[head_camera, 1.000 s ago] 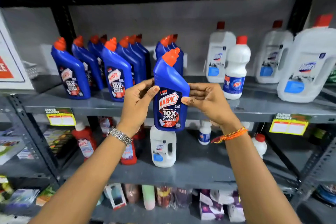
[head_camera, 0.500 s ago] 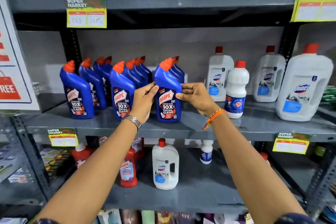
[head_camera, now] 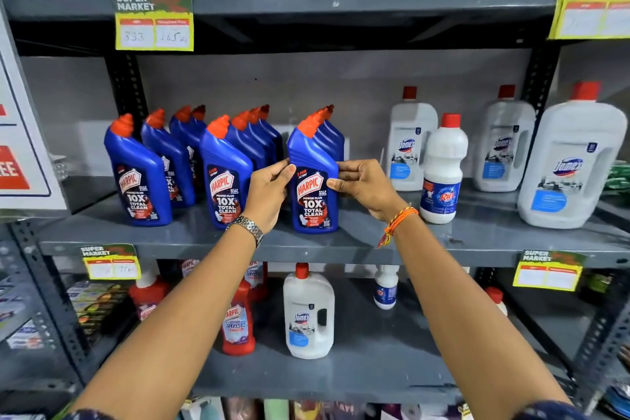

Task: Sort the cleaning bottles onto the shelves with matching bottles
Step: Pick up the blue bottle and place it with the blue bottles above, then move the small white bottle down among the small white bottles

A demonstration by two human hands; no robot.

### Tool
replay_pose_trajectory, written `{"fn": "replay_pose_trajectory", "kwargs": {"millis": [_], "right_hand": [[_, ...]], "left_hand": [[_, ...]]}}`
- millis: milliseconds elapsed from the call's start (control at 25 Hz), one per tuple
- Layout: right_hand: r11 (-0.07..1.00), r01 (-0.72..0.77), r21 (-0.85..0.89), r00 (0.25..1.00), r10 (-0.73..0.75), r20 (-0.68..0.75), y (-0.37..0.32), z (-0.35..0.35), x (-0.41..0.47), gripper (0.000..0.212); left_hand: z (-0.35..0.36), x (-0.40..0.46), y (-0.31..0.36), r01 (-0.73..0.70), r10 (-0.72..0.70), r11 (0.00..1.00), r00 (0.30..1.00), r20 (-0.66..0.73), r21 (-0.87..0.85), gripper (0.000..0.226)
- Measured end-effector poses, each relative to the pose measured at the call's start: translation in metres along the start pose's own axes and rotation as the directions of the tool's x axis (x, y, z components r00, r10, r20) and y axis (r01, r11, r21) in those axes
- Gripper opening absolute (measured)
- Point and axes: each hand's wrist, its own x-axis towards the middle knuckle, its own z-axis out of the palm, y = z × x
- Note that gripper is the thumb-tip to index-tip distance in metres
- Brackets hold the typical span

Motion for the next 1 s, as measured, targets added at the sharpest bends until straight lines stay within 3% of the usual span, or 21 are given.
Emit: {"fn": "replay_pose_trajectory", "kwargs": {"millis": [120, 200, 360, 440, 520, 640, 720, 800, 880, 1000], "right_hand": [[1.0, -0.009, -0.026, 1.0, 0.01, 0.021, -0.002, -0.003, -0.002, 0.044], [0.999, -0.02, -0.03, 0.999, 0.021, 0.035, -0.002, -0.005, -0.005, 0.047], [1.0, 0.016, -0.017, 0.999, -0.017, -0.042, -0.005, -0.029, -0.03, 0.053], [0.996, 0.074, 0.057, 0.985, -0.064, -0.161, -0.005, -0.062, -0.051, 0.046], [0.975, 0.167, 0.144, 0.944, -0.115, -0.31, -0.008, -0.103, -0.075, 0.038], [0.954, 0.267, 0.133, 0.847, -0.167, -0.506, -0.014, -0.158, -0.094, 0.032], [0.963, 0.262, 0.068, 0.813, -0.183, -0.552, -0.016, -0.185, -0.092, 0.034], [0.98, 0.2, 0.008, 0.831, -0.165, -0.532, -0.02, -0.202, -0.082, 0.048], [0.992, 0.119, -0.044, 0.871, -0.125, -0.475, -0.023, -0.209, -0.066, 0.063], [0.995, 0.054, -0.079, 0.92, -0.08, -0.384, -0.027, -0.203, -0.044, 0.068]], "left_hand": [[0.003, -0.004, 0.0, -0.009, 0.01, 0.999, 1.0, -0.024, 0.04, 0.031], [0.009, -0.012, -0.001, -0.068, 0.087, 0.986, 0.989, -0.118, 0.153, 0.034], [0.025, -0.04, 0.001, -0.297, 0.416, 0.888, 0.845, -0.338, 0.35, 0.037], [0.041, -0.052, 0.004, -0.457, 0.566, 0.812, 0.769, -0.298, 0.362, 0.034], [0.066, -0.059, 0.004, -0.536, 0.606, 0.784, 0.771, -0.198, 0.312, 0.037], [0.109, -0.062, -0.006, -0.459, 0.469, 0.864, 0.883, 0.005, 0.208, 0.038], [0.135, -0.056, -0.018, -0.298, 0.268, 0.935, 0.949, 0.168, 0.193, 0.049], [0.16, -0.044, -0.03, -0.125, 0.036, 0.954, 0.95, 0.309, 0.271, 0.075], [0.184, -0.031, -0.038, -0.045, -0.136, 0.908, 0.908, 0.395, 0.416, 0.102], [0.213, -0.014, -0.045, -0.049, -0.195, 0.852, 0.894, 0.403, 0.522, 0.111]]}}
